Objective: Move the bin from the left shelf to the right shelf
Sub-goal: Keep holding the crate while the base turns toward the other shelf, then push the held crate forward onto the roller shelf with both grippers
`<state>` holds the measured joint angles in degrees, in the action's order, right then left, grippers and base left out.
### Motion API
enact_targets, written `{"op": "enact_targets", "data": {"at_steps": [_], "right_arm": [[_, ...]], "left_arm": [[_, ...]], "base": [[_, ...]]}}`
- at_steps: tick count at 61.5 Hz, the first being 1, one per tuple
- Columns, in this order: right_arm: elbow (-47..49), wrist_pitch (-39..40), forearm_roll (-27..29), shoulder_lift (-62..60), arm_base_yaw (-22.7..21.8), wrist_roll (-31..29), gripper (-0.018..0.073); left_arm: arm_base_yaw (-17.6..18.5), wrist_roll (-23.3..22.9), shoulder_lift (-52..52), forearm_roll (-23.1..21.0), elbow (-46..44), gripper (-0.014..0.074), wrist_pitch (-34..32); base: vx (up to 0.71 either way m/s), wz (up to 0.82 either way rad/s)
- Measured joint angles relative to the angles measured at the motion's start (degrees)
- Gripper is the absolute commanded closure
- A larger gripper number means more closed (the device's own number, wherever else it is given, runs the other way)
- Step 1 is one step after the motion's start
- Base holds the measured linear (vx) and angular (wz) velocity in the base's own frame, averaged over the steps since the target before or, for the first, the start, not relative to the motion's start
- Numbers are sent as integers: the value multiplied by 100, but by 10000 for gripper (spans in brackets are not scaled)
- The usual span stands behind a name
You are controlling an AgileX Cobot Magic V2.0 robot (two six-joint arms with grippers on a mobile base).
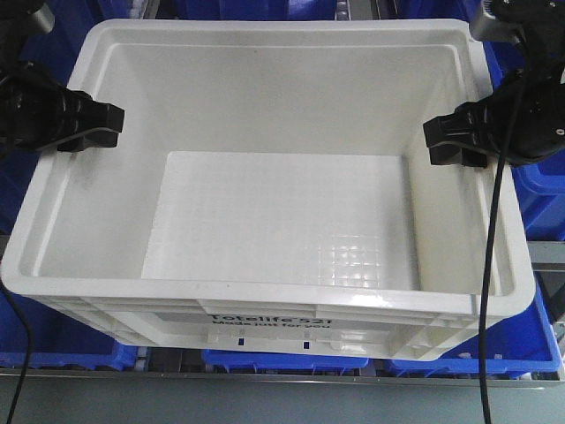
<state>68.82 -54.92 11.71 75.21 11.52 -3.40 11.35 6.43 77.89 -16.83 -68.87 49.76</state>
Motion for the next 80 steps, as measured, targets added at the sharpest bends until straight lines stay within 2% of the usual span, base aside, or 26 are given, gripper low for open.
{"op": "enact_targets", "data": {"at_steps": [45, 80], "right_arm": [[0, 0, 0, 0, 0, 0, 564], [0, 0, -5, 0, 0, 0, 564]], "left_arm": [[0, 0, 0, 0, 0, 598, -5], [0, 0, 0, -5, 0, 598, 0]], "base": [[19, -3], [4, 1]]}}
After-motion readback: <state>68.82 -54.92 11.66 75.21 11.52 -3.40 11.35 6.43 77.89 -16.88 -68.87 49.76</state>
